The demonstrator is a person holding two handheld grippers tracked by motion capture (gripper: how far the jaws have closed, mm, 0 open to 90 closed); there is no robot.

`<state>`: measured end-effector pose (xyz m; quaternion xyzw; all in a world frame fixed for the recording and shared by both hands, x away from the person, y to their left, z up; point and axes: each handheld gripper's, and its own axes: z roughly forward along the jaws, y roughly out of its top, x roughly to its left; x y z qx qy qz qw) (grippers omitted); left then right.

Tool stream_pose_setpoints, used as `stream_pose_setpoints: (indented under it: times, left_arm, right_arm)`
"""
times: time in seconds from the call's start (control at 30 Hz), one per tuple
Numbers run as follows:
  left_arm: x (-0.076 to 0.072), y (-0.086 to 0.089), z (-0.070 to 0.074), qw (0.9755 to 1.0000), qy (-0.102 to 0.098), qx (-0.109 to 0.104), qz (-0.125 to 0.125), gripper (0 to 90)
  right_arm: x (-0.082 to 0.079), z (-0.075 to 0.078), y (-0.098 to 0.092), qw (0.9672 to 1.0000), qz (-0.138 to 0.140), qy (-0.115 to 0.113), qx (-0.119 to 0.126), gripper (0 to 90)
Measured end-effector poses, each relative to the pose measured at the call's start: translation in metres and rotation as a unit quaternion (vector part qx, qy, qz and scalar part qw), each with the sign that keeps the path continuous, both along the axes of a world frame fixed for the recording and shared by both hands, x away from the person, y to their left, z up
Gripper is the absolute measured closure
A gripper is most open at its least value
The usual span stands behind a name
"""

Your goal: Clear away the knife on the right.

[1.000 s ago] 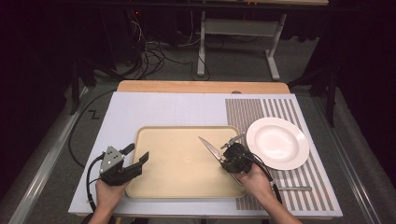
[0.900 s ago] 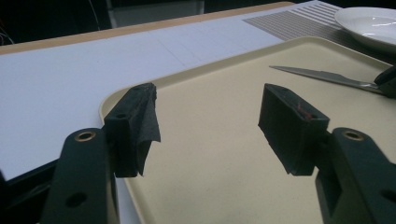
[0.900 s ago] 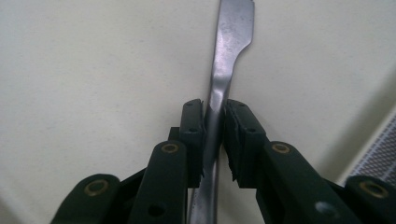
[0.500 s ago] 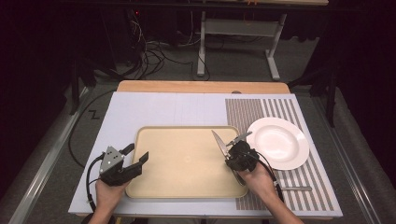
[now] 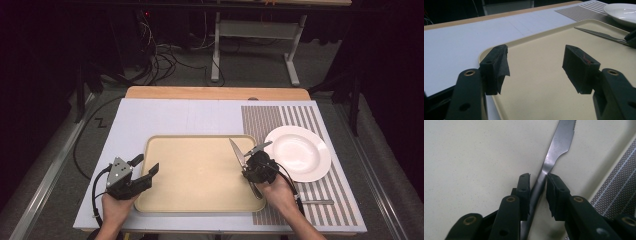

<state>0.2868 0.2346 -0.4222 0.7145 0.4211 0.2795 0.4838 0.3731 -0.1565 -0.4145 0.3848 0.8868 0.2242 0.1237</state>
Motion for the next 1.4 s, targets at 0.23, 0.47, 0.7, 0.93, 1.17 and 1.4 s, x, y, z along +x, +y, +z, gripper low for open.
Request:
stream_pose_setpoints:
  times: [0.23, 0.47, 0.7, 0.93, 1.17, 1.4]
  left_arm:
    - [0.001, 0.000, 0.000, 1.0000, 0.001, 0.000, 0.002, 37.2]
    - [0.001, 0.000, 0.000, 1.0000, 0.000, -0.001, 0.005, 37.2]
    - [0.000, 0.000, 0.000, 1.0000, -0.001, -0.002, 0.005, 37.2]
    - [-0.002, 0.001, 0.001, 1.0000, -0.002, -0.002, 0.004, 37.2]
    - [-0.005, 0.000, 0.002, 1.0000, -0.004, -0.008, 0.002, 37.2]
    - [-0.006, 0.001, 0.003, 0.9999, -0.005, -0.012, 0.003, 37.1]
  right_arm:
    - [-0.003, 0.011, -0.013, 0.9989, -0.004, -0.017, 0.043, 64.0]
    - [-0.008, 0.019, -0.028, 0.9956, -0.009, -0.039, 0.085, 51.6]
    - [-0.015, 0.025, -0.043, 0.9902, -0.012, -0.065, 0.123, 49.1]
    - [-0.025, 0.029, -0.060, 0.9838, -0.015, -0.097, 0.150, 45.7]
    - [-0.035, 0.032, -0.077, 0.9755, -0.020, -0.135, 0.172, 42.9]
    - [-0.049, 0.032, -0.104, 0.9609, -0.034, -0.187, 0.201, 38.4]
